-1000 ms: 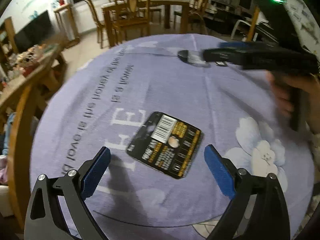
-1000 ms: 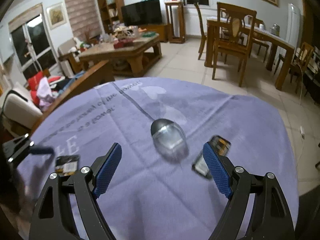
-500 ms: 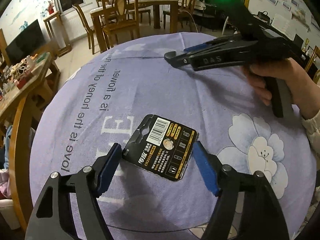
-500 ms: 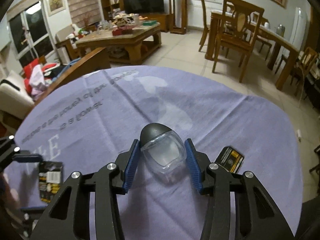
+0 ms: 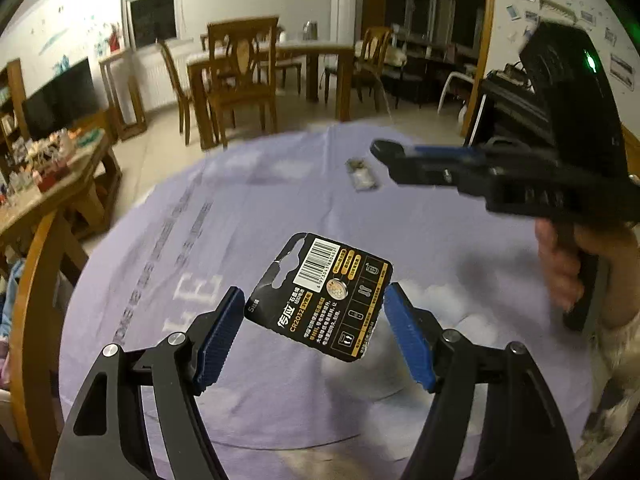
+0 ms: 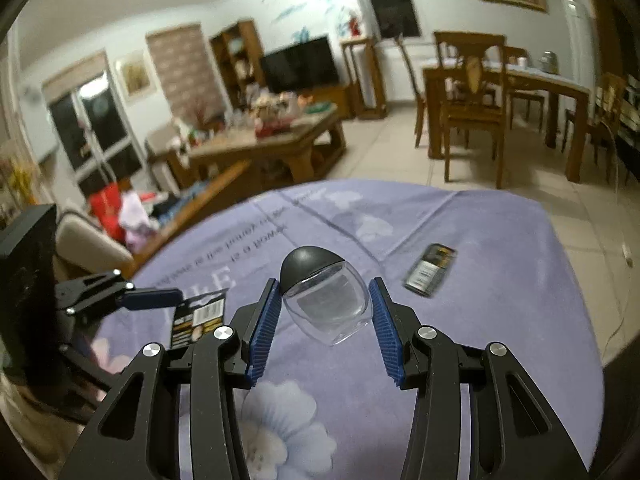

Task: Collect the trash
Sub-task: 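Grasp the black card packet with left tool while right tool grasps the clear lid, then carry card packet and clear lid over the bin and open both tools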

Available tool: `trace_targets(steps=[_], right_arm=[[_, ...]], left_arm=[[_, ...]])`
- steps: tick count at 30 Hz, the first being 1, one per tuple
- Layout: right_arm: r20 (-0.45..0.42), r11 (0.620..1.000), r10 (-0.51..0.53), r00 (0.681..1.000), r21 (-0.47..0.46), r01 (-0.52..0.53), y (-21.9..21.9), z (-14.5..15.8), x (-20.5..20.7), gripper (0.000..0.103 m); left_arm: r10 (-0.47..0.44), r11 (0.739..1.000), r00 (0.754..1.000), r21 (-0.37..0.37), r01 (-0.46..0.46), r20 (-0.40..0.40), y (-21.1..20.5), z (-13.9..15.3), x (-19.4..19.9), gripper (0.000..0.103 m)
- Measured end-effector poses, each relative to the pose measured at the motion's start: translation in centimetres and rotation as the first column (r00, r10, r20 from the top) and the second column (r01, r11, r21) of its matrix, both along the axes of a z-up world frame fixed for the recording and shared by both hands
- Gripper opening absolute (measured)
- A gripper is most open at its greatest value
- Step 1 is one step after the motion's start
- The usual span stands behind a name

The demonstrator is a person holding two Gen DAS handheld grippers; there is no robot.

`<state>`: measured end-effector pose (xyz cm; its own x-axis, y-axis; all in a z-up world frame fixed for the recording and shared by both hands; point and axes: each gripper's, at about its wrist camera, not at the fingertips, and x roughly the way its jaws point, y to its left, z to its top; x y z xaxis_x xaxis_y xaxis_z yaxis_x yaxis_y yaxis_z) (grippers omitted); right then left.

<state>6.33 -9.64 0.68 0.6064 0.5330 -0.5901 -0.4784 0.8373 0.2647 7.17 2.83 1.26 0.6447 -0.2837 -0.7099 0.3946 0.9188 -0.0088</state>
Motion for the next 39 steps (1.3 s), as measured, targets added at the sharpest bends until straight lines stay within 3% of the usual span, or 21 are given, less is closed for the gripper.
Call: trace_targets(steps=[9, 21, 30, 39], right_arm=[[0.082, 0.968, -0.235, 0.968, 0.105, 0.226, -12.0, 2.1, -6.4, 0.046], [0.087, 0.848, -0.516, 0.852, 0.194, 0.494, -27.9, 1.0, -12.2, 0.046], [0.034, 0.754, -0.636, 0.771, 0.241, 0.612, -36.1, -2.1, -14.4, 0.046], [-0.005, 0.705, -0.682, 0.731, 0.261, 0.659, -40.5, -5.2, -14.9, 0.046]], left_arm=[[-0.12, 0.993, 0.986, 0.005, 0.12, 0.12, -10.2, 2.8, -2.3, 0.071], [-0.296, 0.954, 0.938, 0.011, 0.299, 0.18, -23.0, 3.5, -3.2, 0.071], [-0.368, 0.928, 0.911, 0.01, 0.373, 0.186, -28.6, 2.7, -2.5, 0.071], [-0.389, 0.919, 0.904, 0.015, 0.393, 0.178, -32.5, 1.2, -1.2, 0.071]])
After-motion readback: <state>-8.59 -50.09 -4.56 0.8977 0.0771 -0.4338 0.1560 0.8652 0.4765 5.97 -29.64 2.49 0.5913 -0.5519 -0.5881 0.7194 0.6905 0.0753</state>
